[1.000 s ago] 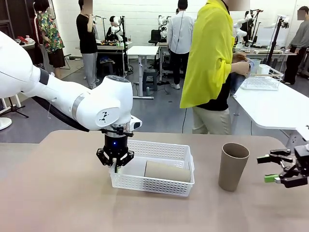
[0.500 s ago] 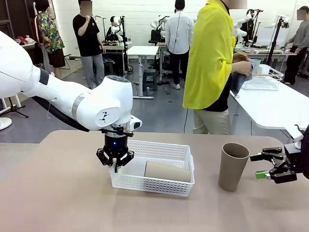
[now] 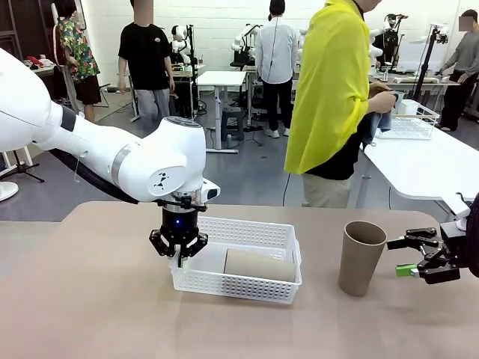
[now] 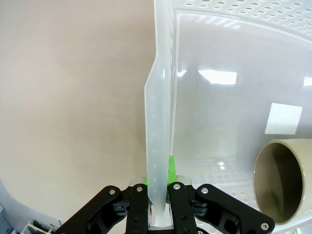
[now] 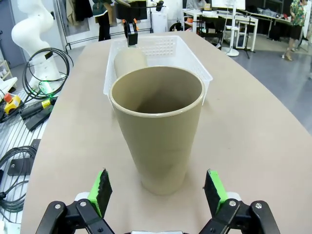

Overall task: Clean and organize the cups into the basket.
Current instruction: Pick up the Reusable plastic cup from the right side of the table and stack it inside the Organizing basket in the center of the table.

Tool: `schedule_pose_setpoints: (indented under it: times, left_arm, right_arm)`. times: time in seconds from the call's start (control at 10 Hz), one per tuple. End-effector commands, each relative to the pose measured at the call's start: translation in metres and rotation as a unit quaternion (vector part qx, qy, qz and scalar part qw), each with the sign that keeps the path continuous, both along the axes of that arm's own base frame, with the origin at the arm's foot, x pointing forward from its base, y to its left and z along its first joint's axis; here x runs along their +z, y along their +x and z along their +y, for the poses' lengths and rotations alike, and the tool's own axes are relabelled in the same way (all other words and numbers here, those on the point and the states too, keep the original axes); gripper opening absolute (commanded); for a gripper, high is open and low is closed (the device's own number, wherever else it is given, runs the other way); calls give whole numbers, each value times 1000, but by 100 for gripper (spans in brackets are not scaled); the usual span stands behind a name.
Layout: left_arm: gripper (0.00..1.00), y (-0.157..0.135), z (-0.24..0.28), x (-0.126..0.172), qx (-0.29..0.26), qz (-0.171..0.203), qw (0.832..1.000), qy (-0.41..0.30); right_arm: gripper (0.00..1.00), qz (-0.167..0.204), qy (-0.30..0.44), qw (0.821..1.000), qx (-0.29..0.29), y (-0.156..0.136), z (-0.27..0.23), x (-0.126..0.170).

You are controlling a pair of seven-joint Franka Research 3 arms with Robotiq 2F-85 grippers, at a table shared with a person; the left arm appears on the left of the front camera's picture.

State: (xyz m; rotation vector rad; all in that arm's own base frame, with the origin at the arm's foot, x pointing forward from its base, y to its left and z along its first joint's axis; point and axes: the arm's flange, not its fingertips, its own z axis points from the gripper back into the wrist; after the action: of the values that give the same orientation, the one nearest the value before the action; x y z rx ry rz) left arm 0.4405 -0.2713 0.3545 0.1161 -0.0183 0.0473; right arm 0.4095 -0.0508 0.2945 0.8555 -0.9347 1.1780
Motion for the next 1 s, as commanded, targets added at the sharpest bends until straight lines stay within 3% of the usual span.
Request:
schedule_pose_setpoints:
  times: [0.0, 0.9]
  left_arm:
    - [0, -1, 3, -4, -3, 4, 1000, 4]
    - [0, -1, 3, -4, -3, 4, 1000, 4]
  right_arm:
    - [100, 7, -11, 1000, 12, 5, 13, -12]
    - [100, 28, 8, 999, 26, 36, 39, -46]
